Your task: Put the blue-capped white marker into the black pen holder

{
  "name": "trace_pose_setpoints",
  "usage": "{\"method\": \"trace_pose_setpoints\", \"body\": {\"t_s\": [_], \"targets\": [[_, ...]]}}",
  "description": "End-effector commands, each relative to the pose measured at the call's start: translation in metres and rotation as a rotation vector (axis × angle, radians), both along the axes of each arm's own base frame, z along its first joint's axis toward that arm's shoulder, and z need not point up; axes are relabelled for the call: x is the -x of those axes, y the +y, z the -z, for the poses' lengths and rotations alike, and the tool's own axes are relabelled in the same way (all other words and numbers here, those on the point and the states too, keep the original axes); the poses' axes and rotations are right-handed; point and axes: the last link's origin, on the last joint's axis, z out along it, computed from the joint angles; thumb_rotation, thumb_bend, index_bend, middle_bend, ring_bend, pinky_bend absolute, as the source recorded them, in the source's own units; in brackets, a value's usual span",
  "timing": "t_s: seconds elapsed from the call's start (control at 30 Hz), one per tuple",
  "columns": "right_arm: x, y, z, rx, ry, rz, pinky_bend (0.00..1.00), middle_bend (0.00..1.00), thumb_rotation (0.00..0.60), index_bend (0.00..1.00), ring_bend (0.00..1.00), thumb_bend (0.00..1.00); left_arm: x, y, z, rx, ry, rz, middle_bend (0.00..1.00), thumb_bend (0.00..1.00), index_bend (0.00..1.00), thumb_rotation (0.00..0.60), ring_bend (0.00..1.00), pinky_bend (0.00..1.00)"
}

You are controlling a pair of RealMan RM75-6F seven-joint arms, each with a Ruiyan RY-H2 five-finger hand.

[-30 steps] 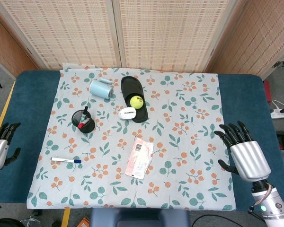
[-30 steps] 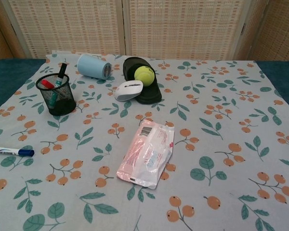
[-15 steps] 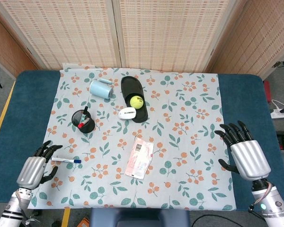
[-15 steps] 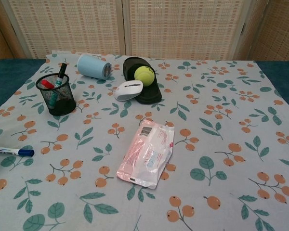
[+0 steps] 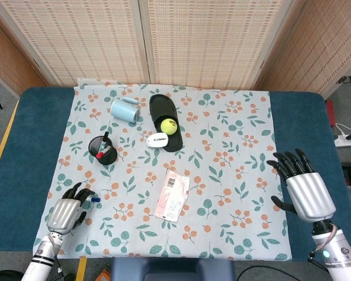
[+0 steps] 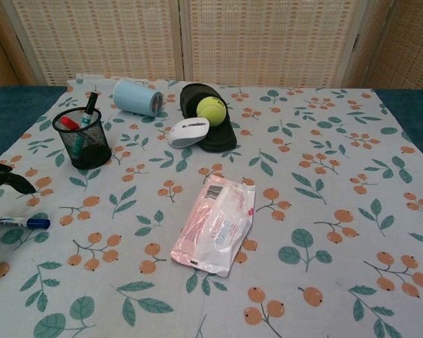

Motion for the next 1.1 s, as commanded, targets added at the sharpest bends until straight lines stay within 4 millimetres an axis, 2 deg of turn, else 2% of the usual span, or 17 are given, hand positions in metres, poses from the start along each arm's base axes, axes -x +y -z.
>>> {"method": "trace_pose_setpoints", "body": {"t_s": [0.03,0.37,0.77,1.1], "targets": [[0.001,0.0,0.0,0.003,0.0,0.002,0.0,0.13,0.6,0.21,0.09,0.1,0.005,0.003,0.017,0.01,0.048,0.001,0.22,0.37,0.26,0.6,0.05,0.18],[0.003,-0.003,0.0,-0.005,0.0,0.012,0.0,0.13,0.6,0.21,0.09,0.1,0.013,0.011,0.037,-0.026,0.067,-0.014,0.24,0.37,0.29,0.6,0.05,0.18],[0.005,-0.004,-0.001,0.003,0.001,0.02,0.0,0.13,0.6,0.22,0.09,0.1,0.019,0.016,0.041,-0.054,0.088,-0.015,0.38,0.37,0.4,0.6,0.1,0.19],[0.005,-0.004,0.0,-0.003,-0.001,0.021,0.0,0.13,0.6,0.23,0.09,0.1,0.019,0.017,0.041,-0.102,0.111,-0.004,0.51,0.37,0.51,0.6,0.18,0.23]]}}
